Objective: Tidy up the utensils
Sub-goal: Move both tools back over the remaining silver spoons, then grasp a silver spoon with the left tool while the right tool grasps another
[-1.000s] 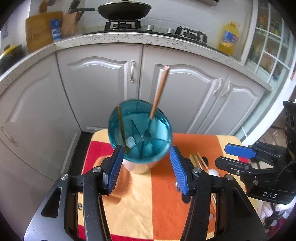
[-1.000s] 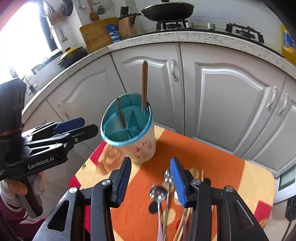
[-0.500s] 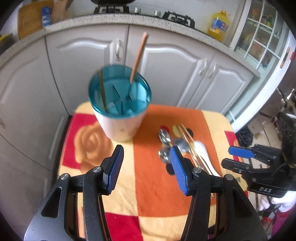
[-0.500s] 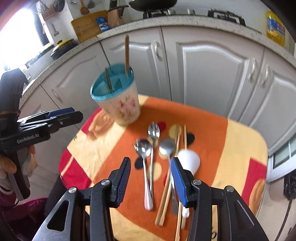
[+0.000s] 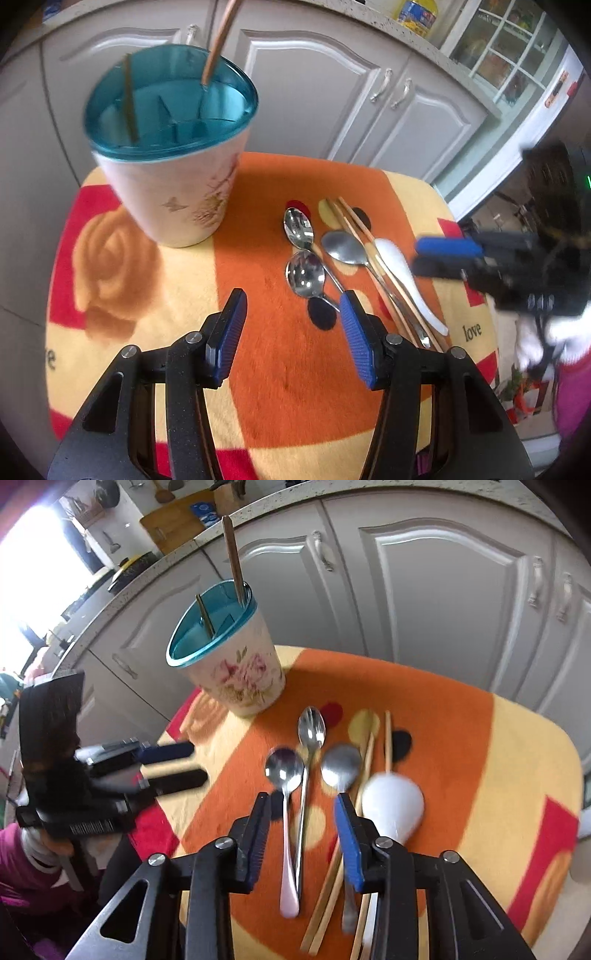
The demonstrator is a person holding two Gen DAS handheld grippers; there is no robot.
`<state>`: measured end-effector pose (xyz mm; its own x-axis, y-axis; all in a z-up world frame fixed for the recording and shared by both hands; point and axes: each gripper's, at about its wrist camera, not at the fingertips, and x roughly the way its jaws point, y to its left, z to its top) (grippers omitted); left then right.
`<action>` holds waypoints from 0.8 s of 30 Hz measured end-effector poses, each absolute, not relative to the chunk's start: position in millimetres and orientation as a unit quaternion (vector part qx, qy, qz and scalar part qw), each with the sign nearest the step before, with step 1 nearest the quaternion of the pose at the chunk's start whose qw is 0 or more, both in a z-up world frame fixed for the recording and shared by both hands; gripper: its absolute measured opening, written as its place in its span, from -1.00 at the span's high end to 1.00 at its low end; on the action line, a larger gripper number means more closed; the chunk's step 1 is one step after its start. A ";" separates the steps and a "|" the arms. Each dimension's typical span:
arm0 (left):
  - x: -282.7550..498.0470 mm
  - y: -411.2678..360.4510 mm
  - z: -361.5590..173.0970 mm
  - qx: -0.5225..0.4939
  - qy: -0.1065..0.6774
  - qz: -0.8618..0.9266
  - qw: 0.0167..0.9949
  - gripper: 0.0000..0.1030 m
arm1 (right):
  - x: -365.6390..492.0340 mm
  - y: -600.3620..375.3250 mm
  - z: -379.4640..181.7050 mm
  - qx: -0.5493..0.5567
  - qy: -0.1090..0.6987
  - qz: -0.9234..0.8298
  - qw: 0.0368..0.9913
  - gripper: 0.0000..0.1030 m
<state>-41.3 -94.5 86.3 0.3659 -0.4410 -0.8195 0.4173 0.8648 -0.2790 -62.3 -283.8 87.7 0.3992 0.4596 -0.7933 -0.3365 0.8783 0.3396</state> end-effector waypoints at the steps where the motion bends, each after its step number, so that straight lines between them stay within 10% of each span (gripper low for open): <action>1: -38.7 -95.9 84.0 -0.010 0.501 -0.262 0.825 -0.01 | -51.1 -280.7 86.4 0.054 0.495 0.250 0.831 0.35; 18: 10.8 -124.2 39.6 -0.030 0.548 -0.302 0.779 0.02 | 66.1 -254.8 25.9 0.029 0.540 0.367 0.757 0.43; 24: 14.2 -127.2 33.3 -0.031 0.555 -0.301 0.774 0.61 | 68.9 -245.7 18.8 0.016 0.543 0.398 0.739 0.54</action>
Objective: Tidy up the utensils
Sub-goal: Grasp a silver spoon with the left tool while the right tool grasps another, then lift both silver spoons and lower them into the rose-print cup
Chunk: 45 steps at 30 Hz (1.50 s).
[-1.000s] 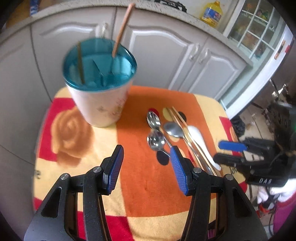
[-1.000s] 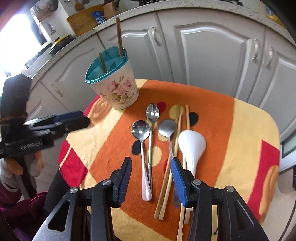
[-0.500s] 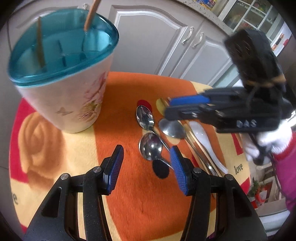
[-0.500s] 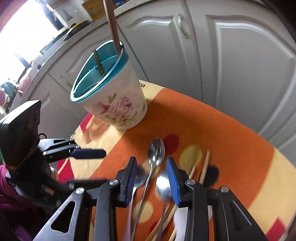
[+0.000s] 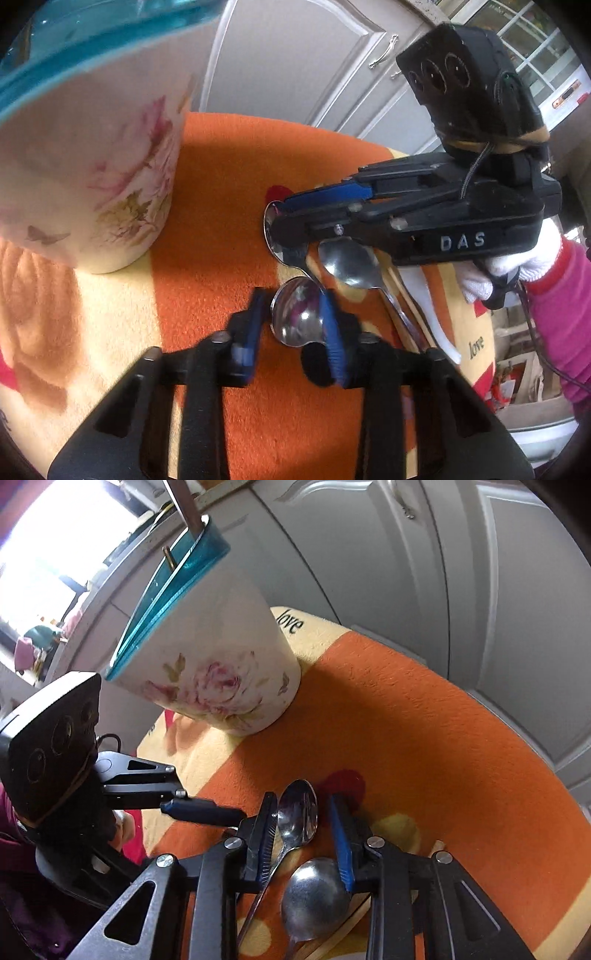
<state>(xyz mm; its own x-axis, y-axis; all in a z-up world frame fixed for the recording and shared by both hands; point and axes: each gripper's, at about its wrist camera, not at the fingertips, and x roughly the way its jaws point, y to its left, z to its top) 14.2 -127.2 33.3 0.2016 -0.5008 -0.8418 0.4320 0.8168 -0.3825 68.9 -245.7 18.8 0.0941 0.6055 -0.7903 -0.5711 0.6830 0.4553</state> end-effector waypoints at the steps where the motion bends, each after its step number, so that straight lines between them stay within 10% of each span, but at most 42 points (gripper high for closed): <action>1: 14.7 -128.9 33.3 -0.025 0.555 -0.299 0.776 0.72 | 70.5 -245.9 18.3 0.022 0.543 0.396 0.740 0.59; 9: 8.6 -120.1 35.2 -0.039 0.561 -0.295 0.772 0.92 | 57.5 -246.8 24.7 0.031 0.539 0.377 0.752 0.94; 45: -56.2 -20.4 201.1 -0.048 0.410 -0.228 0.882 0.97 | -73.0 -289.2 169.6 0.012 0.392 0.293 0.872 0.94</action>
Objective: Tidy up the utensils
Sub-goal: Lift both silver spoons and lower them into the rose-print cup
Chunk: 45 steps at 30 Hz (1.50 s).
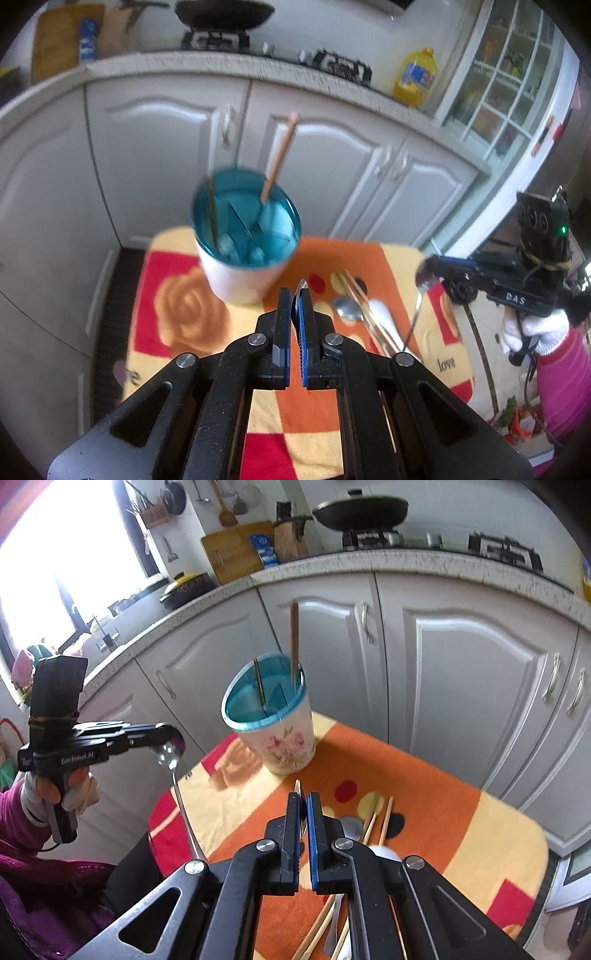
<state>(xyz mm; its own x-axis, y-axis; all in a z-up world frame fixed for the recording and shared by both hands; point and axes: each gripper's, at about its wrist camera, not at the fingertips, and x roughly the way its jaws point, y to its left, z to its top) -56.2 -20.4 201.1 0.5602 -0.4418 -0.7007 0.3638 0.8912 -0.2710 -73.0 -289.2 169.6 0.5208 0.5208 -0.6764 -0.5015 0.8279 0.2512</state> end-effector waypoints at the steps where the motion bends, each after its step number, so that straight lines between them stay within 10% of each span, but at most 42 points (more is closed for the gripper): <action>1: -52.8 -15.7 208.2 -0.048 0.403 -0.221 0.887 0.97 | -72.8 -289.4 174.6 0.011 0.388 0.294 0.874 0.94; 20: 33.7 21.9 268.6 -0.013 0.307 -0.081 0.948 0.96 | 17.9 -230.5 287.0 -0.021 0.287 0.250 0.924 0.94; 45: 58.8 -19.6 190.0 0.079 0.330 -0.039 0.940 0.96 | 65.5 -183.2 216.0 -0.065 0.322 0.234 0.915 0.93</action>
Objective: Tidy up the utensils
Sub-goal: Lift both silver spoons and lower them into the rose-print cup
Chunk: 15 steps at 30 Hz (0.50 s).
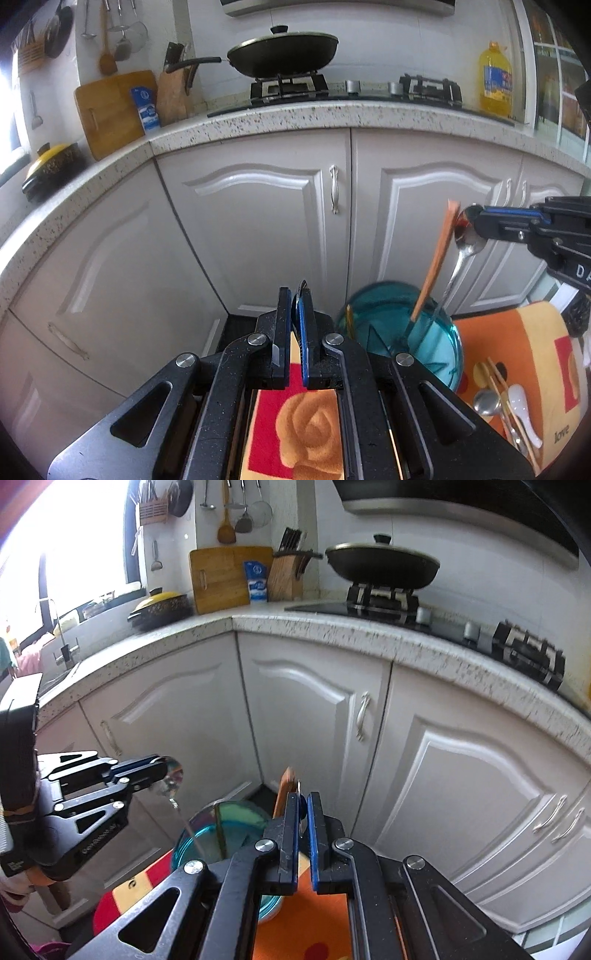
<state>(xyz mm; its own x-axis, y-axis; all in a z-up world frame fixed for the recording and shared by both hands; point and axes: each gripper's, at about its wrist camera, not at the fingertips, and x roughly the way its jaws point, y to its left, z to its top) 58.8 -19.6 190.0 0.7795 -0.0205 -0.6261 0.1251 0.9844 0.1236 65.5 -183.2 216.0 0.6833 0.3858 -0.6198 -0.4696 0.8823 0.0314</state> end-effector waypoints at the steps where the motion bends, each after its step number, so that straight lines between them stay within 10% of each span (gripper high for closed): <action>1: 58.6 -20.7 187.5 0.080 0.332 -0.039 0.939 0.96 | 65.2 -182.6 212.1 -0.060 0.328 0.238 0.912 0.93; 9: 53.7 -32.5 172.3 0.087 0.360 -0.049 0.928 0.93 | 61.9 -182.3 190.9 -0.030 0.361 0.256 0.896 0.89; 15: 52.1 -29.8 174.1 0.060 0.374 -0.058 0.924 0.59 | 55.2 -195.8 200.0 0.004 0.357 0.264 0.896 0.39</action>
<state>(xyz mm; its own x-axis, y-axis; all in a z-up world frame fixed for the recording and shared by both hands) 52.1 -29.8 174.1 0.7135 -0.0615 -0.6979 0.1519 0.9860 0.0685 55.2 -195.8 200.0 0.6048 0.4765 -0.6381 -0.4708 0.8602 0.1962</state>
